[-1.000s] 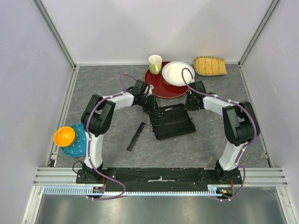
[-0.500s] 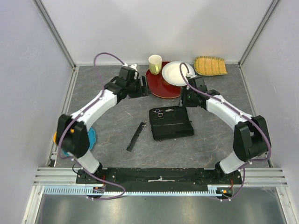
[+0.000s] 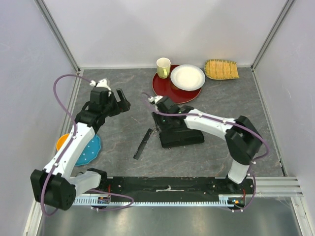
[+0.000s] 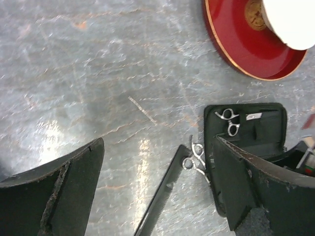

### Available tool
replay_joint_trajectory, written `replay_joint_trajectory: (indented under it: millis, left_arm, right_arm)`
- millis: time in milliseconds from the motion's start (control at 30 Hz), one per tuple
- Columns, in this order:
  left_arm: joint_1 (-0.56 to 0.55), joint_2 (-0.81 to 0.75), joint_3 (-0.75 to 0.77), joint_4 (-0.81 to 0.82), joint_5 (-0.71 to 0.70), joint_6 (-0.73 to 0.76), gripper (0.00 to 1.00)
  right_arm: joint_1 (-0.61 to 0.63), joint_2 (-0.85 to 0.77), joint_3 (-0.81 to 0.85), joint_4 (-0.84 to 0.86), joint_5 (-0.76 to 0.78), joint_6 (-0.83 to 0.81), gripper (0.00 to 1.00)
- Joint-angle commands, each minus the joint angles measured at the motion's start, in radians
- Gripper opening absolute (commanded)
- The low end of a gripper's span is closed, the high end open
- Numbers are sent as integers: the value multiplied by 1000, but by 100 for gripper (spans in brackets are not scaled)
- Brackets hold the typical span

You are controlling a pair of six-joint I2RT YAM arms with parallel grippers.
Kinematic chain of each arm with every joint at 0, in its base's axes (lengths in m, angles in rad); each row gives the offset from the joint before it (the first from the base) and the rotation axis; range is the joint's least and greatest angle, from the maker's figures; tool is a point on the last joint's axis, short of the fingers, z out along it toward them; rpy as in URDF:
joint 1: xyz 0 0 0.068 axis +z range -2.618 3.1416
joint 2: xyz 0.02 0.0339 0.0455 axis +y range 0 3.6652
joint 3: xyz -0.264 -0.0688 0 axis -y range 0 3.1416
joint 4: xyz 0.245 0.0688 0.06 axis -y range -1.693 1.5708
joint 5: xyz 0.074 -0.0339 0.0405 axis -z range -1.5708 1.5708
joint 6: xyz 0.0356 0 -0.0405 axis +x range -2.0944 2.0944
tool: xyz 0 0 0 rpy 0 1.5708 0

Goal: Sort the hair-cutting tools

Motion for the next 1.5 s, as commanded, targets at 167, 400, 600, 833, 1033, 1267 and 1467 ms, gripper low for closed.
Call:
replay_joint_trajectory:
  millis: [167,400,600,833,1033,1267,1467]
  left_arm:
    - [64,-136,-103,-27,40,-41,95]
    - [72,-149,-144,-26,119,-47,94]
    - [75,-136,-143,-15,130,-33,94]
    - [77,-102,-140,-3,152,-27,93]
    - [81,-82,-155,11,164,-26,93]
    - [84,-59,-155,22,178,-29,93]
    - [87,-45,-161,31,187,-29,93]
  right_arm:
    - [94,219,151,30,66,34,26]
    - [98,259,184,32,179,52,20]
    - [97,237,195,27,219,52,21]
    - [91,297,264,-57,249,52,27]
    - [89,317,312,-128,256,46,31]
    - [89,323,289,-164,227,73,31]
    - [79,312,253,-171,186,96,31]
